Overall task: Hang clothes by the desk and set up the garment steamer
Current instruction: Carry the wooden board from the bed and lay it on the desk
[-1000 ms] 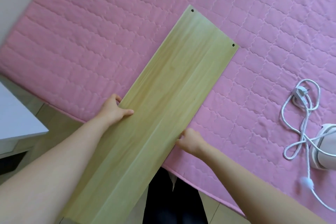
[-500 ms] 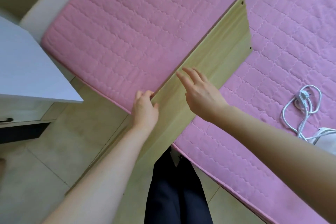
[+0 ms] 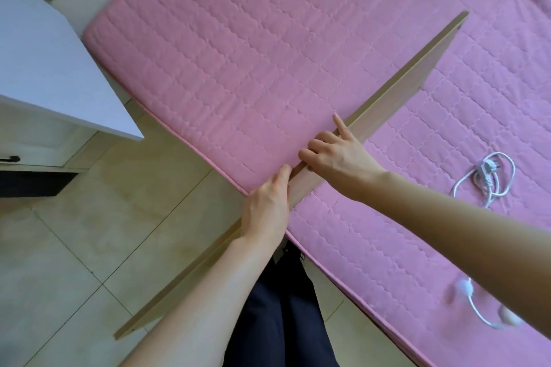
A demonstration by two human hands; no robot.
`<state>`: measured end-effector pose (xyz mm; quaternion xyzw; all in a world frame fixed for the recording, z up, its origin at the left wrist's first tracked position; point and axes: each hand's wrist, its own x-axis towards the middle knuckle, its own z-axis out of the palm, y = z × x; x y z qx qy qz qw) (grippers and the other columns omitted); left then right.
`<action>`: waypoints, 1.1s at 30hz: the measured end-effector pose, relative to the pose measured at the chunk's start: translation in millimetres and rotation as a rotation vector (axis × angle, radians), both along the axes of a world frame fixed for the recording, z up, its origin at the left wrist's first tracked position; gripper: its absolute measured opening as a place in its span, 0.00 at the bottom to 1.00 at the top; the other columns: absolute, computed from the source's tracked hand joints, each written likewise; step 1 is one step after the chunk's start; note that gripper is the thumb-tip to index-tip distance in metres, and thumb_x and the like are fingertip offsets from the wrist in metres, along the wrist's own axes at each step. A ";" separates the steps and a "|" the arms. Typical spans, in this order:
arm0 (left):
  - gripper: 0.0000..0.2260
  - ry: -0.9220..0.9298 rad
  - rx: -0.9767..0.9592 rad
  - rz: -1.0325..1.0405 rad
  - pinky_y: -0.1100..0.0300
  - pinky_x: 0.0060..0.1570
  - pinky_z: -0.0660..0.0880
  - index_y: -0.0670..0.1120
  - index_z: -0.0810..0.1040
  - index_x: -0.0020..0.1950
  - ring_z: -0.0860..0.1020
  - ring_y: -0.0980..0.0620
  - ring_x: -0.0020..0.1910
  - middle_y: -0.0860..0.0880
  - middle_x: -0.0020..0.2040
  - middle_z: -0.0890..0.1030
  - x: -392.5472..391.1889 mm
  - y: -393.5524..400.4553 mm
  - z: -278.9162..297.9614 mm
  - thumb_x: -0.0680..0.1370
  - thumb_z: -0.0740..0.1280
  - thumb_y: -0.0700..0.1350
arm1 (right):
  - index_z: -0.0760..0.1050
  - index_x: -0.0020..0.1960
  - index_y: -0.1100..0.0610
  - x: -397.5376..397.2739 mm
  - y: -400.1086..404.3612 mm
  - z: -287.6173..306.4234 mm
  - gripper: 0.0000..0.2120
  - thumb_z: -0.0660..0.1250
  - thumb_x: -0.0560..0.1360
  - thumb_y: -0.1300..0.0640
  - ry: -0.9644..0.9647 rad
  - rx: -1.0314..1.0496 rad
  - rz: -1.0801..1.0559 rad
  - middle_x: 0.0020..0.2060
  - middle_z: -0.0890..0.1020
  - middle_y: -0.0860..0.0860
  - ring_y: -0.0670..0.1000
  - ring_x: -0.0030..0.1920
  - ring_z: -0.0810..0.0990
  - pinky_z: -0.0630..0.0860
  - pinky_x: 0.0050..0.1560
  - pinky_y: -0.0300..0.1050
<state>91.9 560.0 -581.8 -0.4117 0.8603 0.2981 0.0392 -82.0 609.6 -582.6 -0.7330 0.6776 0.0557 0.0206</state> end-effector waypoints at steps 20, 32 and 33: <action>0.09 0.047 -0.251 -0.003 0.58 0.32 0.71 0.52 0.76 0.49 0.81 0.49 0.35 0.52 0.35 0.82 96.5 -3.3 175.9 0.73 0.72 0.44 | 0.77 0.47 0.51 74.8 15.2 175.1 0.03 0.70 0.74 0.55 -0.250 -0.065 0.068 0.36 0.75 0.47 0.52 0.37 0.73 0.71 0.29 0.46; 0.08 0.133 -0.485 0.047 0.57 0.37 0.69 0.51 0.76 0.47 0.78 0.53 0.39 0.56 0.40 0.81 229.8 -11.8 257.0 0.72 0.73 0.45 | 0.77 0.47 0.50 198.8 -14.8 251.0 0.10 0.58 0.77 0.50 -0.323 -0.163 0.155 0.36 0.75 0.45 0.50 0.37 0.73 0.72 0.25 0.45; 0.09 0.135 -0.486 0.060 0.57 0.37 0.70 0.51 0.76 0.48 0.78 0.53 0.39 0.56 0.40 0.81 243.4 -13.4 258.9 0.72 0.73 0.44 | 0.77 0.47 0.50 211.9 -18.6 254.2 0.11 0.57 0.77 0.49 -0.327 -0.174 0.159 0.36 0.75 0.45 0.50 0.37 0.73 0.72 0.25 0.45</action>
